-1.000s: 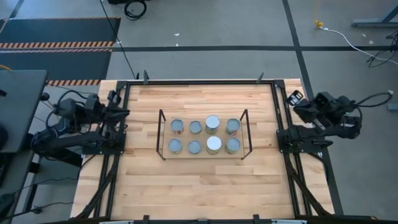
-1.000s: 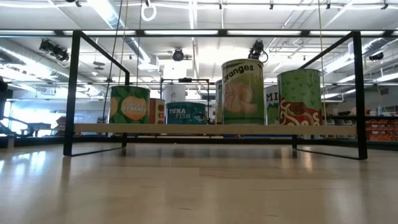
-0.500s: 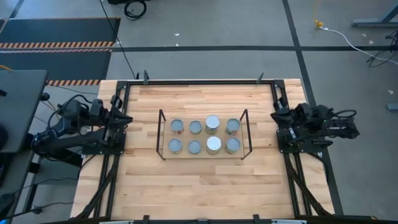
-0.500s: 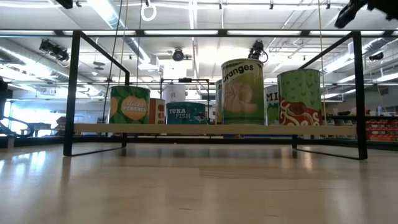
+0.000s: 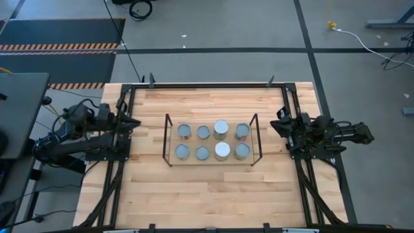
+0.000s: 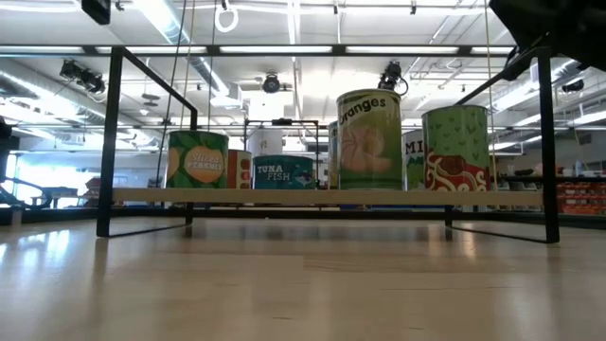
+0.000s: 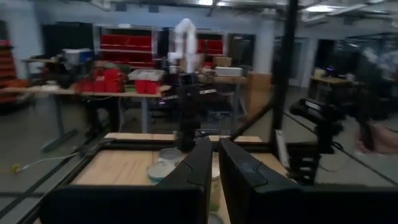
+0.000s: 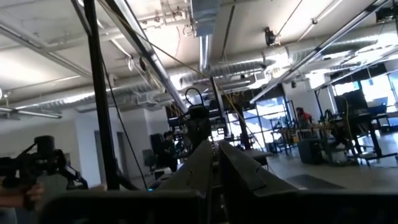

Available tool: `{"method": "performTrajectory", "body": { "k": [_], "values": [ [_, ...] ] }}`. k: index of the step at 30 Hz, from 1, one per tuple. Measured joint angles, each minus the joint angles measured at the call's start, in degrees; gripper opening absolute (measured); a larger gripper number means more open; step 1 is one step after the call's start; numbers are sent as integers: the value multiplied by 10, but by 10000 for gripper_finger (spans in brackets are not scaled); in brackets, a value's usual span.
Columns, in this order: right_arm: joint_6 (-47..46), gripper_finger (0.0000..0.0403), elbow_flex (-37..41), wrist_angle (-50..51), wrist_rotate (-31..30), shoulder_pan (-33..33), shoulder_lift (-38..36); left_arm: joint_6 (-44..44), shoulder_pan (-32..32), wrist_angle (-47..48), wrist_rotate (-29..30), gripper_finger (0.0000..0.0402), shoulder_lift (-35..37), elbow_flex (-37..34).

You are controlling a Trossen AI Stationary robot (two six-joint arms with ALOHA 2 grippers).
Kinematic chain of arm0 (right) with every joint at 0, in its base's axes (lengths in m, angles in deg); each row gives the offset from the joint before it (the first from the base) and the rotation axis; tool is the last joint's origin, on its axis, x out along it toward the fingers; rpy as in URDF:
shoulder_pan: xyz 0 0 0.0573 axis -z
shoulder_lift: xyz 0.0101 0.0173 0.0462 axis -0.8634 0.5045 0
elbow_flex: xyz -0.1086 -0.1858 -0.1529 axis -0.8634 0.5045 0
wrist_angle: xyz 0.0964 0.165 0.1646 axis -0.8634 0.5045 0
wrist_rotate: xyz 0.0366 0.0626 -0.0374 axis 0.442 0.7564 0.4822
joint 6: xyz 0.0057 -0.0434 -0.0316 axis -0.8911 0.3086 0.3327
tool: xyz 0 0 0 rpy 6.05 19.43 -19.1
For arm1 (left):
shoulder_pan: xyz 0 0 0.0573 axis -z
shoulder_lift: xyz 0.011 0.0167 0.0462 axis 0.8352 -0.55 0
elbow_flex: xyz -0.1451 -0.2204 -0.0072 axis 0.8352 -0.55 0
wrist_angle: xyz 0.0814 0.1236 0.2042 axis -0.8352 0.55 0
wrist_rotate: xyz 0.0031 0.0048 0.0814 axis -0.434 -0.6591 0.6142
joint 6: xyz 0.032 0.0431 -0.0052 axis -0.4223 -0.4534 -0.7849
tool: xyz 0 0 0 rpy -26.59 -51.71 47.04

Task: Pick and place cans onto a shelf
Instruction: Return to Home Position

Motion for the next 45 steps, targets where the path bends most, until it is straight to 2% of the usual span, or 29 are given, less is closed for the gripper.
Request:
{"method": "performTrajectory", "body": {
  "k": [5,9,13,15,22,25,29,35,39,41,45],
  "values": [
    [2,34,0,10,-8,0,0,47,0,-29,121,36,0,0],
    [2,34,0,35,-7,0,0,5,0,-92,125,36,0,0],
    [2,34,0,33,-7,0,0,2,0,-117,129,36,0,-6],
    [2,34,0,33,-7,0,0,13,0,-172,130,36,0,-40],
    [2,34,0,33,-7,0,0,73,0,-531,132,36,-17,-241],
    [2,34,0,33,-7,0,0,85,0,-595,130,36,-18,-292],
    [2,34,0,33,-7,0,0,134,0,-601,123,36,-19,-322],
    [2,34,0,33,-6,-1,0,71,0,-547,90,36,-24,-328],
    [2,34,0,33,-5,-1,0,50,1,-455,118,36,-18,-328],
    [2,34,0,34,-5,-1,0,38,21,-401,137,37,14,-328],
    [2,34,0,32,-5,-1,0,6,56,-314,137,37,90,-328]
  ]
}}
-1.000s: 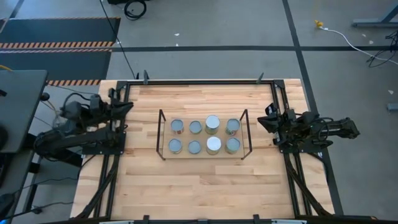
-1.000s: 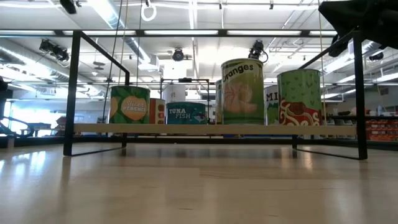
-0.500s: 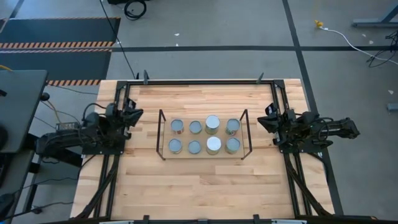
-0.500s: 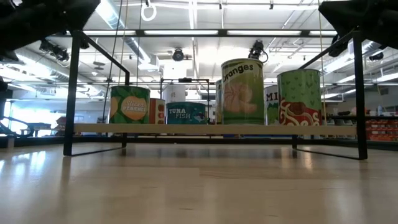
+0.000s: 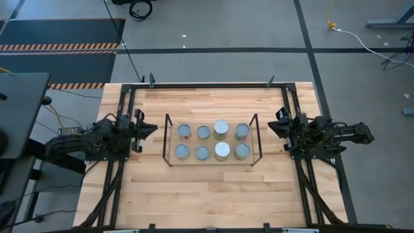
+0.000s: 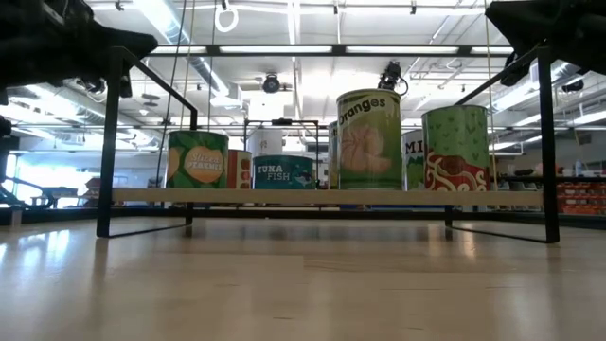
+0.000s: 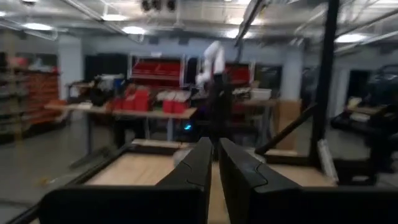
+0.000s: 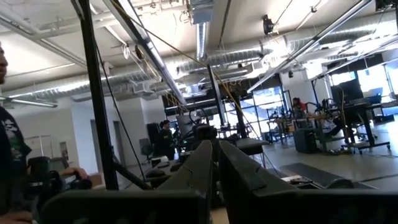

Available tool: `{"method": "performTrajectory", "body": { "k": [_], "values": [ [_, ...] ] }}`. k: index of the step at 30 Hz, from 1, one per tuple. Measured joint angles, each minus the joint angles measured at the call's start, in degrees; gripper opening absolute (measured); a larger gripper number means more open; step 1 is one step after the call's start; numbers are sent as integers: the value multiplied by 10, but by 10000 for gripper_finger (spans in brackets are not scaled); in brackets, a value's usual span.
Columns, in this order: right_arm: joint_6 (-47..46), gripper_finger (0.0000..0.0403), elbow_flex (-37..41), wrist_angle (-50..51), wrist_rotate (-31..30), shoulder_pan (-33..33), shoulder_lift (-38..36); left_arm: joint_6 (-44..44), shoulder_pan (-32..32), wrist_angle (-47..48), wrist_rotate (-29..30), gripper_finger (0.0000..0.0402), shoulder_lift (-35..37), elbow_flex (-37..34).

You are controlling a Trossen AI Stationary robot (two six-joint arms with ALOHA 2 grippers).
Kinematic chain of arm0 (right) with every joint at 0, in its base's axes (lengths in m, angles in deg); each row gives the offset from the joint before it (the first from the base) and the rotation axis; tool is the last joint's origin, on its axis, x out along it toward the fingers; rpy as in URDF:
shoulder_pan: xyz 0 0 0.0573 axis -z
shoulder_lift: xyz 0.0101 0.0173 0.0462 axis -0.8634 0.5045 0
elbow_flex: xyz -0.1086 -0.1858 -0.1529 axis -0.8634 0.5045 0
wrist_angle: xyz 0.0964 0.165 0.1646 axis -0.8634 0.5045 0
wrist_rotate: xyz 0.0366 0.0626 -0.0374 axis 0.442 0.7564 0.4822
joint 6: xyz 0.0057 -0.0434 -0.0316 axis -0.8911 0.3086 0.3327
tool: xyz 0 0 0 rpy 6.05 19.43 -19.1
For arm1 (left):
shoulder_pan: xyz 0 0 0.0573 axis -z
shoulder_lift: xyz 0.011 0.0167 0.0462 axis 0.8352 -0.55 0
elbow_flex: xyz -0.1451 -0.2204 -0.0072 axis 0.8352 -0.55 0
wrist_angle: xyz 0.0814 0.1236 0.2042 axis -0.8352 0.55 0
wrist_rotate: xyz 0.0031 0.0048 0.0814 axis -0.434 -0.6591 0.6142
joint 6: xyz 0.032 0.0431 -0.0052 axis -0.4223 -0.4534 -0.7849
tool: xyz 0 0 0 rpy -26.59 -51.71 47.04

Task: Pick and place cans onto a shelf
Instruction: Return to Home Position

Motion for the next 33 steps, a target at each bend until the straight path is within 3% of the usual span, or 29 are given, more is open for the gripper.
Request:
{"method": "performTrajectory", "body": {
  "k": [6,11,15,17,21,33],
  "values": [
    [0,34,0,-2,0,0,0,-10,45,10,-5,37,-1,0],
    [0,34,0,-6,0,0,0,-71,90,39,1,37,-1,0],
    [0,34,0,-6,0,0,0,-37,112,103,31,37,-1,0],
    [0,34,0,-6,0,0,0,-13,118,126,42,37,-1,0],
    [0,34,0,-6,-2,0,0,-79,128,127,41,37,-1,0],
    [0,34,0,-6,-2,0,0,-94,108,131,53,37,-2,0]
  ]
}}
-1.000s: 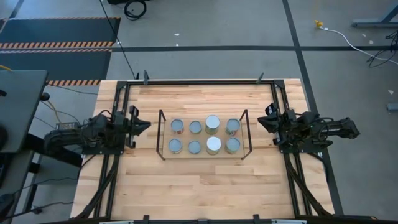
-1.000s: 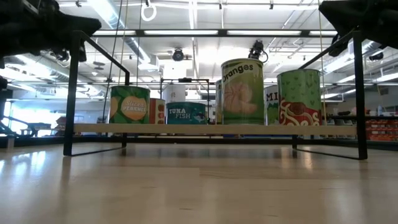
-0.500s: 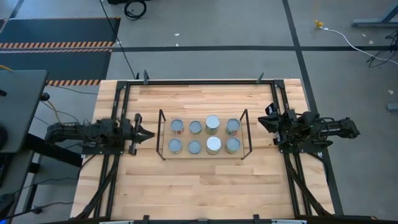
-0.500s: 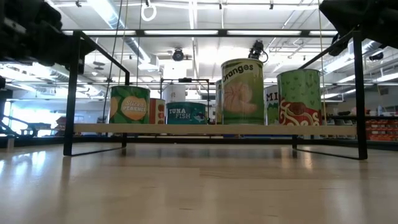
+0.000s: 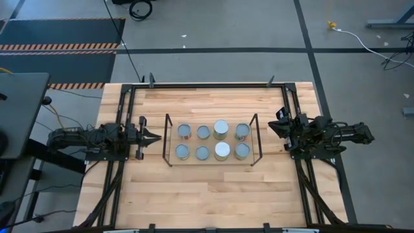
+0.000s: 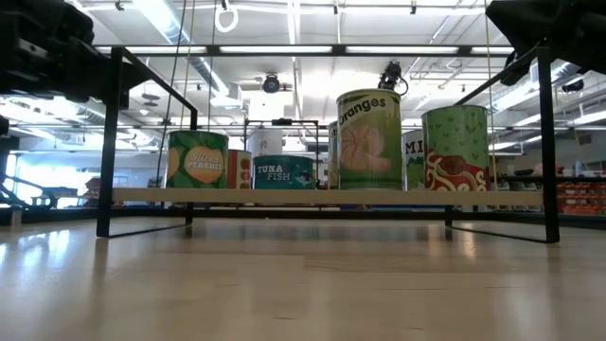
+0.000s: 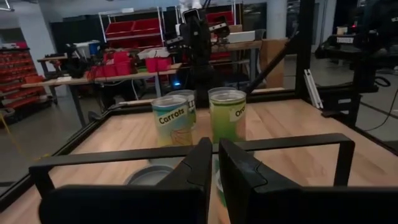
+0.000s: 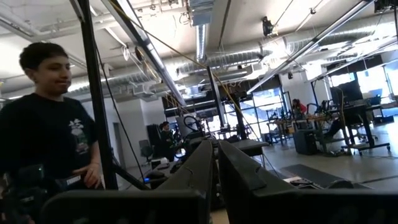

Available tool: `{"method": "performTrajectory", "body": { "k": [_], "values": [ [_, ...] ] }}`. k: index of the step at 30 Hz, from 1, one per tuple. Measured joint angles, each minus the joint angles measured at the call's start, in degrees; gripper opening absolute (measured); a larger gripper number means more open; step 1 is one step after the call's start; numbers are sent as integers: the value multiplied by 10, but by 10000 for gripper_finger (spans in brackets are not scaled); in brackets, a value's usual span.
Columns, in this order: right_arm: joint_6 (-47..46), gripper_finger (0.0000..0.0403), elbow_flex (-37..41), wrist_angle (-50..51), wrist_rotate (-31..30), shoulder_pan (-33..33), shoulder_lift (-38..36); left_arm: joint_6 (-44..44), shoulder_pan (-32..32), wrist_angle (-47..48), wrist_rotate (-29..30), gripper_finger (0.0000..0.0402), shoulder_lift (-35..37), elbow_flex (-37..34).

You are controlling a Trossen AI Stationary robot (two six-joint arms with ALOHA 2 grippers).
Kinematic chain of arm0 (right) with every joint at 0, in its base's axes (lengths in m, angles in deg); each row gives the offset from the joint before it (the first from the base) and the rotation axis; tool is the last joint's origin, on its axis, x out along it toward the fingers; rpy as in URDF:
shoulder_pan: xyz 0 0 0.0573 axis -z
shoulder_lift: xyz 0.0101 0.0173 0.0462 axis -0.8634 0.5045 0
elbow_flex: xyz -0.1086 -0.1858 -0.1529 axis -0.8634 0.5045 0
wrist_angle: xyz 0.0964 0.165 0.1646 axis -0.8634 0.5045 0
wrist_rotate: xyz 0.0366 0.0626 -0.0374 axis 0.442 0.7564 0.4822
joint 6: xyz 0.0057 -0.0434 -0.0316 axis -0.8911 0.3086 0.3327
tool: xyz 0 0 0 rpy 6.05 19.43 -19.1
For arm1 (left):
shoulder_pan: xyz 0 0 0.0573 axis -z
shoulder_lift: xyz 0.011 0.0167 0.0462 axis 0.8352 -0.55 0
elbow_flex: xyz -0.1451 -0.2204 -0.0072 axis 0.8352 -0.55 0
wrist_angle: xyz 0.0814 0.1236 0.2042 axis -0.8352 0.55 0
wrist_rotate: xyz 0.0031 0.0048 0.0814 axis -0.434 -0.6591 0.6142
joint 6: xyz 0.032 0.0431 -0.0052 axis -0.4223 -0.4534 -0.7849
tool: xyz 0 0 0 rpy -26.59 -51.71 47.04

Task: Pick and place cans onto a shelf
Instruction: Return to Home Position

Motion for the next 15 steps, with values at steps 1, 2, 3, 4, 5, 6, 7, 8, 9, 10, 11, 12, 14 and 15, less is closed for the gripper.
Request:
{"method": "performTrajectory", "body": {
  "k": [1,2,3,4,5,6,7,8,9,10,11,12,14,15],
  "values": [
    [0,34,0,0,0,0,0,0,2,-3,0,37,0,0],
    [0,34,0,0,0,0,0,0,3,-7,0,37,0,0],
    [0,34,0,0,0,0,0,-1,3,-11,1,37,0,0],
    [0,34,0,0,0,0,0,-1,2,-13,3,37,-1,0],
    [0,34,0,0,0,0,0,0,2,-17,5,37,0,0],
    [0,34,0,0,0,0,0,0,2,-25,6,37,-1,0],
    [0,34,0,0,0,0,0,-1,2,-34,5,37,-1,0],
    [0,34,0,0,0,0,0,-1,2,-36,6,37,0,0],
    [0,34,0,0,0,0,0,0,2,-36,5,37,-1,0],
    [0,34,0,0,0,0,0,0,2,-35,5,37,-1,0],
    [0,34,0,0,0,0,0,-1,2,-36,4,37,-1,0],
    [0,34,0,0,0,0,0,-1,2,-37,4,37,-1,0],
    [0,34,0,0,0,0,0,0,2,-37,3,37,-1,0],
    [0,34,0,0,0,0,0,-1,2,-38,3,37,-1,0]
  ]
}}
